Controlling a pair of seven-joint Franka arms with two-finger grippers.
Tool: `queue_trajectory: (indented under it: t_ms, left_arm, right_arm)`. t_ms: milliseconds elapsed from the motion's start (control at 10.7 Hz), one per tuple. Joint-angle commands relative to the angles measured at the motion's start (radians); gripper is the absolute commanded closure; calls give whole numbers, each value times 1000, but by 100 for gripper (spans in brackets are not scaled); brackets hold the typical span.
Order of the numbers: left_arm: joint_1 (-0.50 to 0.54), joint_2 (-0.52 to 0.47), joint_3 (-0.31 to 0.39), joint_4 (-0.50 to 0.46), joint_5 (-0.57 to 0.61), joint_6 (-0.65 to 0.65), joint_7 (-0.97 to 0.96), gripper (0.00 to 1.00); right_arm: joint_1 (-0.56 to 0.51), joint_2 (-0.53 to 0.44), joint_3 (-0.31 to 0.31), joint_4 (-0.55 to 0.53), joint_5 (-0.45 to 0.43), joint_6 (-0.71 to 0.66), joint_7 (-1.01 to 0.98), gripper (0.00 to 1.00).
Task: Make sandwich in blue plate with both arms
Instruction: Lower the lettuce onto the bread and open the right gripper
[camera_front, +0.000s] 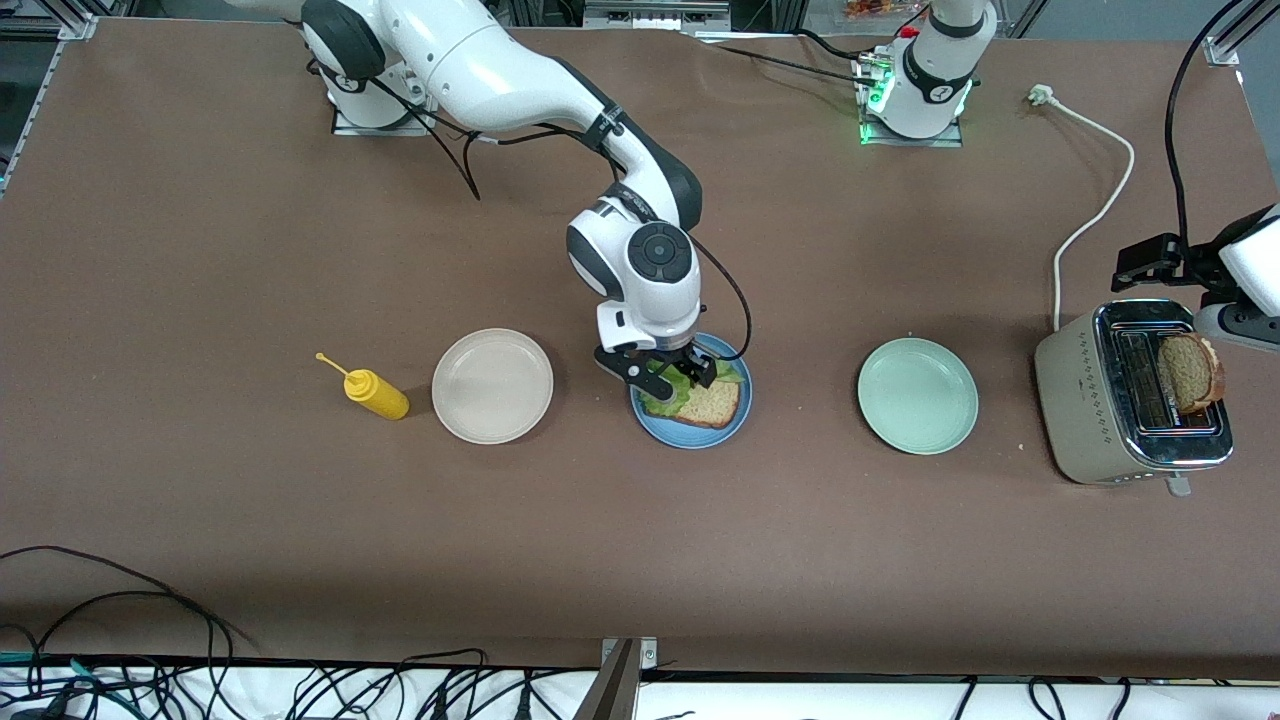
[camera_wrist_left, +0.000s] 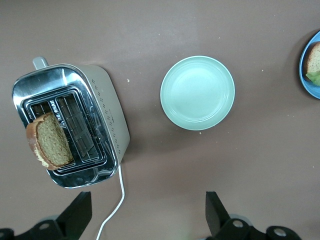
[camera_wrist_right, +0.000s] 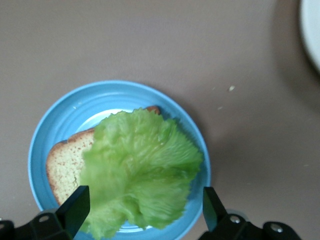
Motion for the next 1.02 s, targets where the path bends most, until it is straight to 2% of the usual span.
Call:
queue_trajectory:
  t_ms: [0, 372, 558, 931]
  left_arm:
    - [6, -20, 1, -17, -18, -11, 6, 0]
    - [8, -20, 3, -15, -18, -20, 5, 0]
    - [8, -20, 3, -15, -18, -19, 5, 0]
    - [17, -12, 6, -11, -14, -16, 6, 0]
  right_arm:
    - [-35, -50, -13, 87, 5, -190, -140, 0]
    - [-78, -111, -68, 104, 19, -315, -461, 0]
    - [-137, -168, -68, 77, 30, -339, -643, 0]
    - [-280, -381, -31, -216, 73, -332, -982, 0]
